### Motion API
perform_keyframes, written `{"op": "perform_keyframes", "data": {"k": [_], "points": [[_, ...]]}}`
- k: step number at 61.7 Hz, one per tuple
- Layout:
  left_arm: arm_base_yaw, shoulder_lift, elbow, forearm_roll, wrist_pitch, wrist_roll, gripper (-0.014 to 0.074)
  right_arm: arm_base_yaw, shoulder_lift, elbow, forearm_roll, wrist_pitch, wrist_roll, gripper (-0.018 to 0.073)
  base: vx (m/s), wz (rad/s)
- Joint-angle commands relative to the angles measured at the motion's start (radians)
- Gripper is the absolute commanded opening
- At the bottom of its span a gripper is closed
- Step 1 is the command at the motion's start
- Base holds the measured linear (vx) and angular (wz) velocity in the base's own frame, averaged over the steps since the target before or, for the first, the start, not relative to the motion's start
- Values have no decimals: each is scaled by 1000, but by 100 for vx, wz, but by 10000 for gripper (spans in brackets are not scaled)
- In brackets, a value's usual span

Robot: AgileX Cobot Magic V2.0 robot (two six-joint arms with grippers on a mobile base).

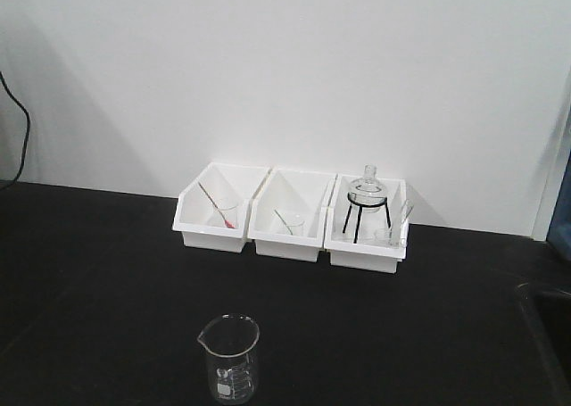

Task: Grab transparent chemical and place on left bench
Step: 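Lower the held pipette into the empty glass beaker with the right gripper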

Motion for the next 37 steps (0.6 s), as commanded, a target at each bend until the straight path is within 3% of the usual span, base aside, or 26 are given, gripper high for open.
{"op": "perform_keyframes", "data": {"k": [1, 16, 26, 31, 37], "points": [[-2, -19, 16, -1, -78, -8, -3, -2, 10, -38, -5, -179, -3, -6, 4, -2], [-2, -19, 16, -1, -78, -8, -3, -2, 218, -290, -153, -204, 7, -3, 2, -2], [-2, -19, 16, -1, -78, -8, -3, 0, 482, -443, -227, -441, 162, -3, 0, 0], [-2, -19, 16, -1, -78, -8, -3, 45, 636, -516, -321, -534, 227, -1, 0, 0], [-2, -19, 16, -1, -78, -8, -3, 170, 791, -625, -382, -534, 204, -1, 0, 0]]}}
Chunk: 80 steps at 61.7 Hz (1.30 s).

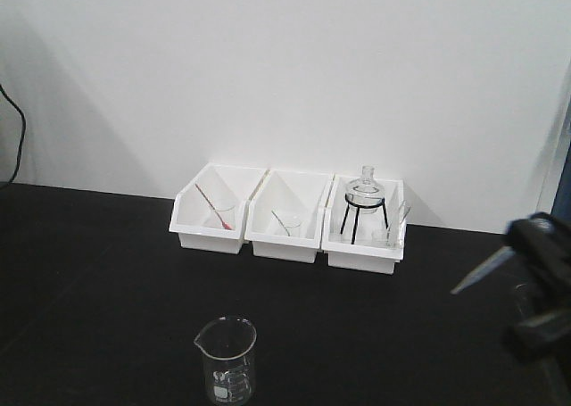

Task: Grab transparent chemical and place on left bench
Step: 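Lower the held pipette into the empty glass beaker with the right gripper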

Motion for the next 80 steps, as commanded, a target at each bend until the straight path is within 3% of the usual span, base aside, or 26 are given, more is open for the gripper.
{"op": "perform_keyframes", "data": {"k": [1, 8, 19, 33, 57, 64, 80], "points": [[-2, -19, 16, -1, -78, -8, -3, 108, 136, -125, -49, -86, -18, -1, 0, 0], [-2, -19, 16, -1, -78, -8, -3, 257, 326, -276, 39, -70, -110, -1, 0, 0], [-2, -19, 16, -1, -78, -8, -3, 361, 589, -488, 104, -75, -165, -1, 0, 0], [-2, -19, 16, -1, -78, -8, -3, 417, 791, -641, 101, -73, -163, -1, 0, 0], [-2, -19, 16, -1, -78, -8, -3, 442, 890, -642, 104, 16, -163, 41, 0, 0], [-2, -19, 16, -1, -78, -8, -3, 442, 898, -641, 106, 44, -163, 133, 0, 0], [-2, -19, 16, -1, -78, -8, -3, 441, 898, -641, 200, 63, -162, 482, 0, 0]]}}
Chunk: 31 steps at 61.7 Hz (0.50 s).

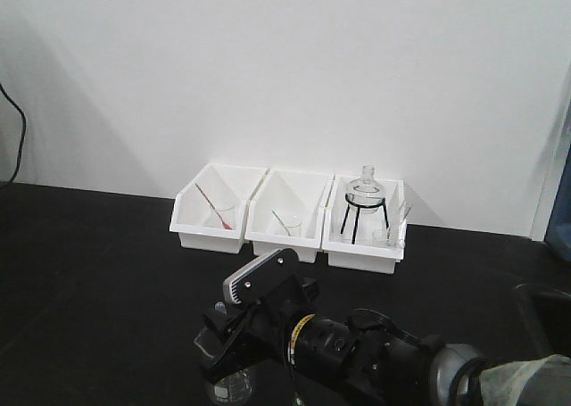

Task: Grab transparent chemical and place on left bench
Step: 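Lower the held pipette into the empty glass beaker with the right gripper, then open the right gripper and withdraw it from the beaker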

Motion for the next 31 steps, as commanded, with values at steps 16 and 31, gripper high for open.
{"op": "perform_keyframes", "data": {"k": [16, 31], "points": [[-2, -19, 16, -1, -78, -8, -3, -2, -114, -32, 71, 12, -7, 531, 0, 0], [-2, -19, 16, -1, -78, -8, -3, -1, -320, 91, 69, 99, 3, 531, 0, 0]]}}
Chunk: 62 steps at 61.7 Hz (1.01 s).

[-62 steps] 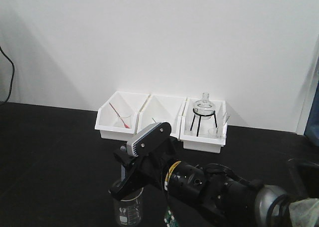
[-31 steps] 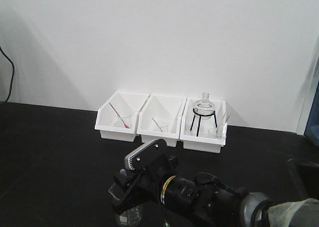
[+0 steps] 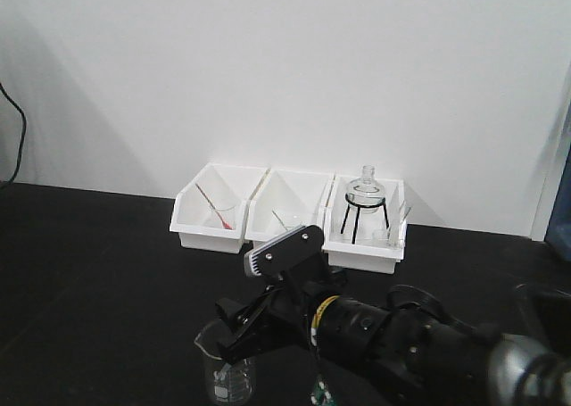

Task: Grab transparent chemical and place on left bench
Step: 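Open the right gripper and withdraw it from the beaker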

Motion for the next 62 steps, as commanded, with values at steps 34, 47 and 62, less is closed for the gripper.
{"op": "perform_keyframes", "data": {"k": [34, 47, 62], "points": [[-2, -19, 16, -1, -78, -8, -3, -1, -996, 525, 12, 231, -3, 531, 0, 0], [-2, -19, 16, -1, -78, -8, -3, -1, -1186, 541, -9, 343, -12, 531, 0, 0], [-2, -19, 16, -1, -78, -8, -3, -145, -1382, 641, 46, 398, -11, 496, 0, 0]]}}
